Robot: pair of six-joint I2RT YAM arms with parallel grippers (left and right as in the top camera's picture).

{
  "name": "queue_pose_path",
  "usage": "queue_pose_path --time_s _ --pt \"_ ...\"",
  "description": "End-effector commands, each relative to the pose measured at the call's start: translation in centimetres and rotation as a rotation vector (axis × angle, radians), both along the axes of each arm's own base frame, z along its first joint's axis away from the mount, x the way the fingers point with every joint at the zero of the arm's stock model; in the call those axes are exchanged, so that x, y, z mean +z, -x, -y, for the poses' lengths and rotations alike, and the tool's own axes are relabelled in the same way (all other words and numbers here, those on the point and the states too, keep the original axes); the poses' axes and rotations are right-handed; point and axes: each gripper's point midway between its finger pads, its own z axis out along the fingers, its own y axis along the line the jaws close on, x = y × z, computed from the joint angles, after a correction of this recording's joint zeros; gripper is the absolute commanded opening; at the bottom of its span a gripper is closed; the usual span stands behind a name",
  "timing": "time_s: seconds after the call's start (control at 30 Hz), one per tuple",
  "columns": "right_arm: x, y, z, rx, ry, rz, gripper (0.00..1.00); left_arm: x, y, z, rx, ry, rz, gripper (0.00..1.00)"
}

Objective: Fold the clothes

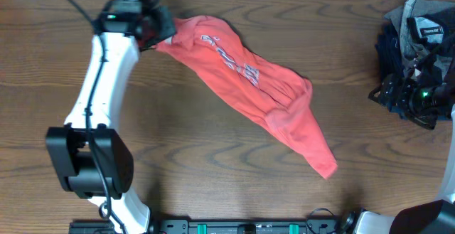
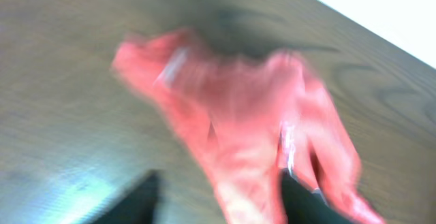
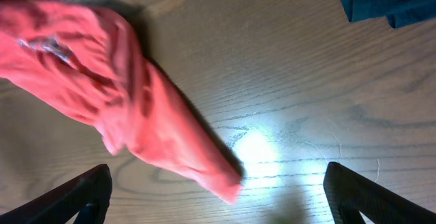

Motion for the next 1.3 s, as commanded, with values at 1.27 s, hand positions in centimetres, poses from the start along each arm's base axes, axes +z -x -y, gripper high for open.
queue_pose_path --time_s 1.27 --pt "-15.1 1.4 -25.6 0.437 0.047 -0.123 0.85 -6.3 12.7 1.2 -0.078 -0.025 -0.541 0.82"
